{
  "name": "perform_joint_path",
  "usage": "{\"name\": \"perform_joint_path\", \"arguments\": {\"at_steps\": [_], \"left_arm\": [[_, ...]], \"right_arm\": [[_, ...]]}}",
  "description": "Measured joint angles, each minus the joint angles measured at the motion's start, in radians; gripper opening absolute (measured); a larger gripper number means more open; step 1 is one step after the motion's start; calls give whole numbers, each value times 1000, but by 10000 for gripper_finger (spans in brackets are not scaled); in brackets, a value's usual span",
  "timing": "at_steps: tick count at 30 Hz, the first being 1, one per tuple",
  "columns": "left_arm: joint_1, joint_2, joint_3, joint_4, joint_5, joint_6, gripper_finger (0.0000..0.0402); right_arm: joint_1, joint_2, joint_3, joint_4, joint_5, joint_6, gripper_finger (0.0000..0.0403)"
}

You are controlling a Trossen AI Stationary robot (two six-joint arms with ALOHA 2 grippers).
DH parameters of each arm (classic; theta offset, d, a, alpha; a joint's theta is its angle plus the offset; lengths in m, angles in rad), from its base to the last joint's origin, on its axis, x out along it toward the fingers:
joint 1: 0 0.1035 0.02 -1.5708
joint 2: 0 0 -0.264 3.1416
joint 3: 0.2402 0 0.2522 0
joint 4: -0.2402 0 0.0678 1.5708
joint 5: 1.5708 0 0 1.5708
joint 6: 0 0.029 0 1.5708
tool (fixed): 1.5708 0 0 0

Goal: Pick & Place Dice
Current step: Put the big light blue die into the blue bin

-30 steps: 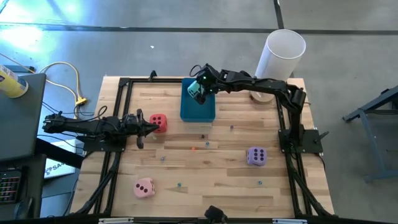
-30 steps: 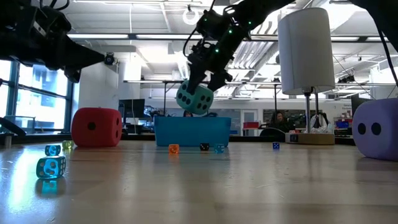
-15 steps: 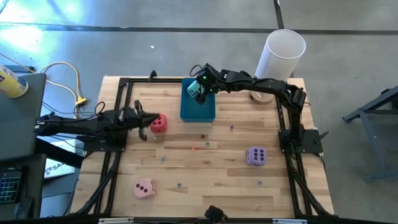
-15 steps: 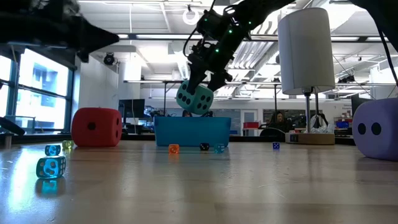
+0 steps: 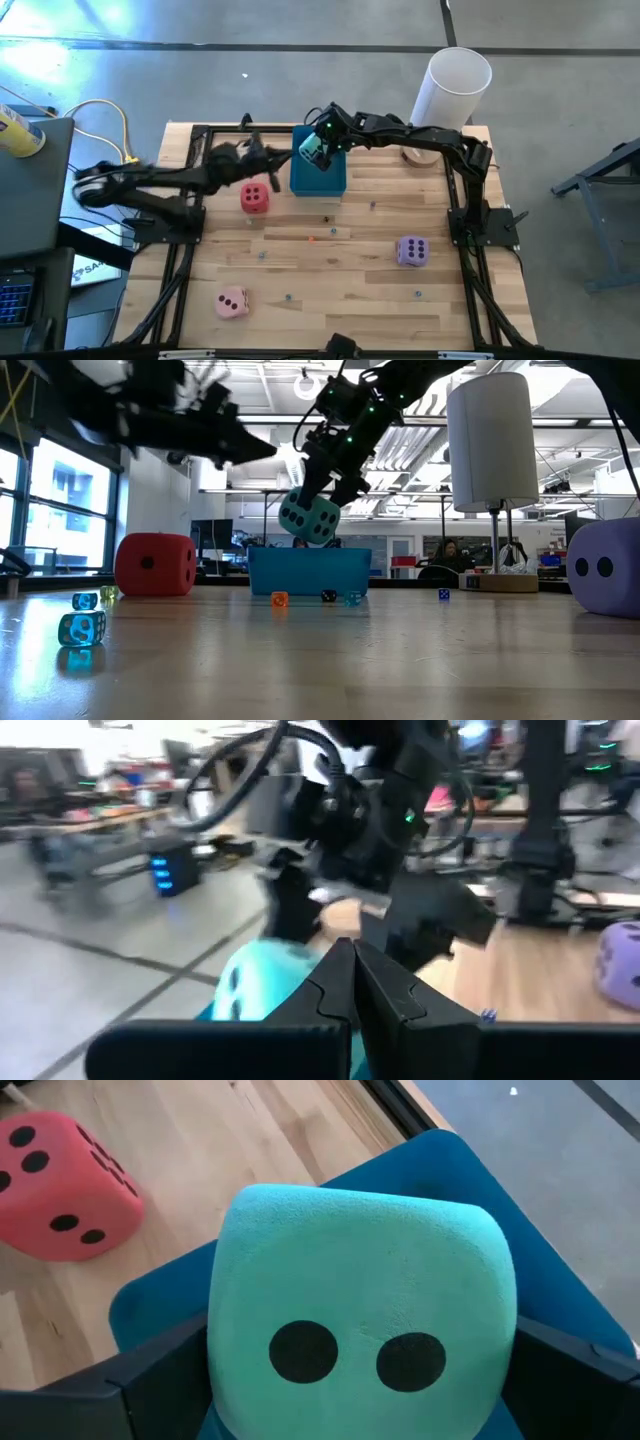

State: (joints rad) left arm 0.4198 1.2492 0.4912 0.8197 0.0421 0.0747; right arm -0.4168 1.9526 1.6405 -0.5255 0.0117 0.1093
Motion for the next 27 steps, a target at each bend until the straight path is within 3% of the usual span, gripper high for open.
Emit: {"name": "perform_joint_path", "arguments": {"at_steps": [5,8,27], "left_arm": [[55,218,141,-5,38,6,0],[70,283,190,-4,35,12,0],[71,383,214,-34,15,35,0]], "right_arm": [[5,0,0,-1,-1,-7,400],[5,0,-1,-7,-12,-7,400],[4,0,-2,-14,-2,-35,400]]}}
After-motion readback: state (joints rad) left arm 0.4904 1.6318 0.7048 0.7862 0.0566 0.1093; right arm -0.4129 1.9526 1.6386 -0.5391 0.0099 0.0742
